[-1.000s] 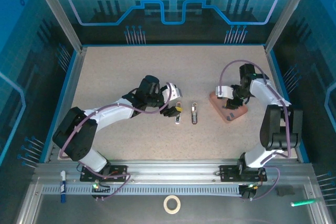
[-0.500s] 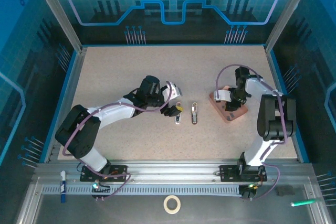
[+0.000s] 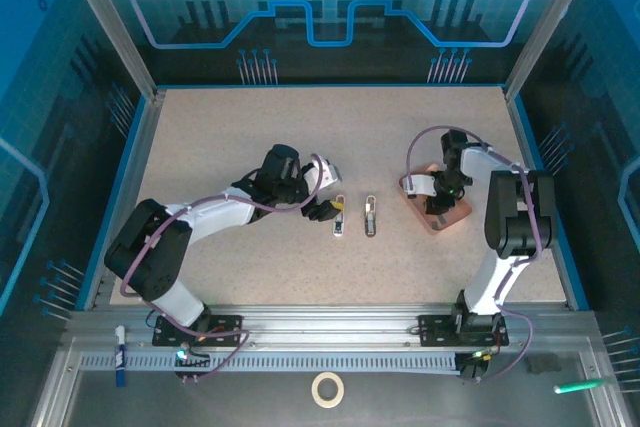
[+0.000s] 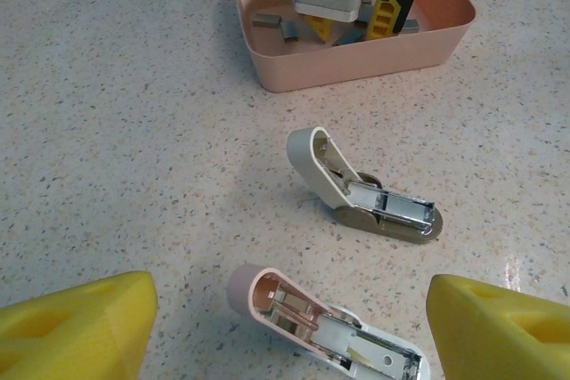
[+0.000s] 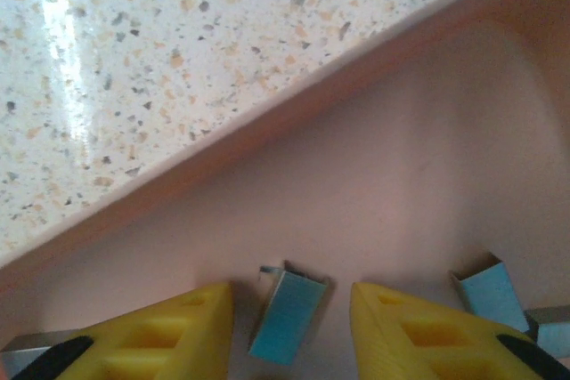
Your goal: Load the staples into the stapler
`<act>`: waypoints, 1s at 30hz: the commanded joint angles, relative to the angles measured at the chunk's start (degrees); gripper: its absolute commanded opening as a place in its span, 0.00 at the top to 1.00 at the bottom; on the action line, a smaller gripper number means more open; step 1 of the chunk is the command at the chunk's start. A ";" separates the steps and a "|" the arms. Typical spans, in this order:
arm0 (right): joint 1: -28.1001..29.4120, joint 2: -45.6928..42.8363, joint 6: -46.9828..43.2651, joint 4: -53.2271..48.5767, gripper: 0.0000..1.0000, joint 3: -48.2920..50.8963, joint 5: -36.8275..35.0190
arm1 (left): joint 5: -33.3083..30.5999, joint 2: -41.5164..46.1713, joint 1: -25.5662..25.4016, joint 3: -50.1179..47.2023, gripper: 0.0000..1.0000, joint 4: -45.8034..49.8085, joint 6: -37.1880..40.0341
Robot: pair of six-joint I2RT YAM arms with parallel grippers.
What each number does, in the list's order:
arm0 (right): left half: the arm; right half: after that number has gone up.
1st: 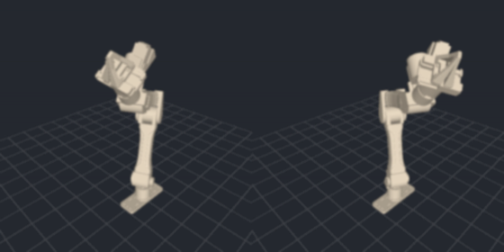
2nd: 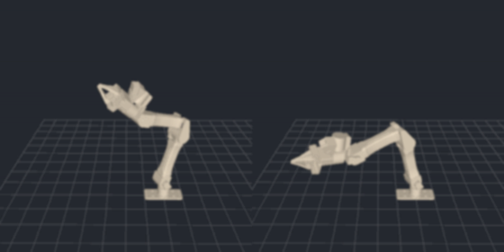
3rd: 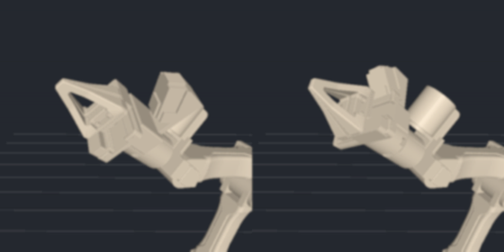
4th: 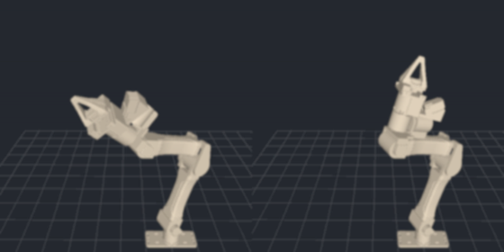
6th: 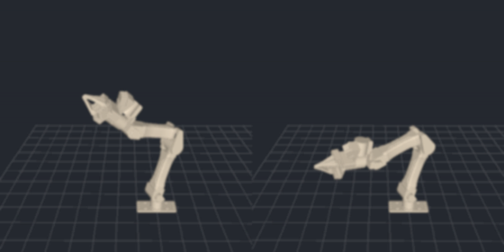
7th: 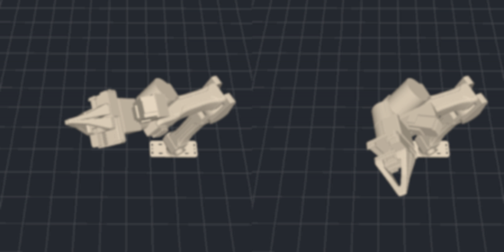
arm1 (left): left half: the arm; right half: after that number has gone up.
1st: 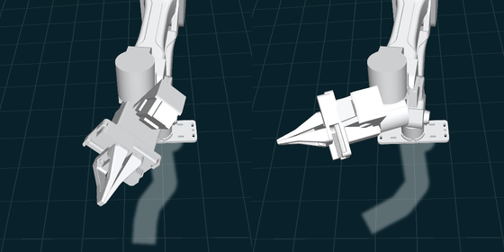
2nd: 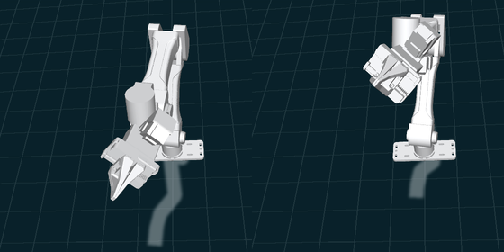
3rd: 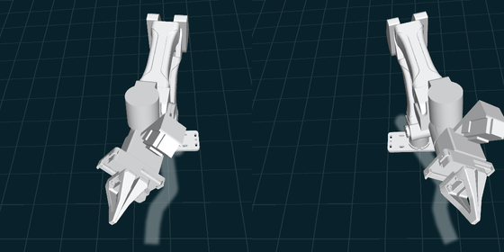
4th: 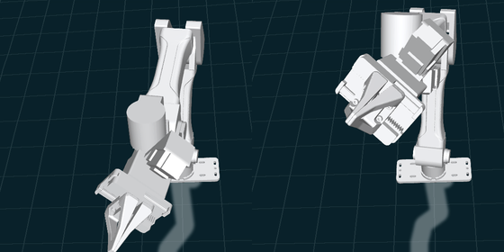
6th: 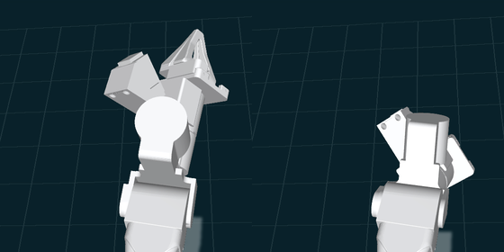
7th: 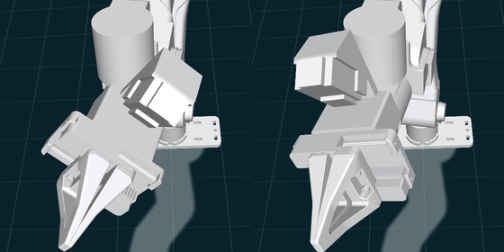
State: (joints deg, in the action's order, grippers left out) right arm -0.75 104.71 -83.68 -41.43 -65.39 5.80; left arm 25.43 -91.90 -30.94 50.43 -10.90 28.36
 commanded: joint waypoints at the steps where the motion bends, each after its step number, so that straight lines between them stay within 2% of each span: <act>1: 0.65 1.17 -0.52 -0.87 0.60 -1.80 -0.51 | 2.72 -0.65 0.62 -0.68 0.19 -1.23 -0.90; 10: 0.63 2.86 -0.25 -1.35 0.65 -2.47 -1.30 | 3.09 -1.00 0.94 -0.70 0.19 -1.30 -0.98; 23: 0.41 4.96 -0.25 -2.86 0.80 -2.65 -1.67 | 3.34 -1.41 1.51 -0.81 0.19 -1.11 -1.09; 30: 0.55 4.59 0.63 -2.81 0.82 -3.32 -1.41 | 3.34 -1.44 1.62 -0.67 0.19 -1.17 -1.29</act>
State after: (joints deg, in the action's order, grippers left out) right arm -0.75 107.20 -83.55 -44.10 -68.20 4.71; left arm 26.70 -92.71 -29.78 50.39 -11.05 28.29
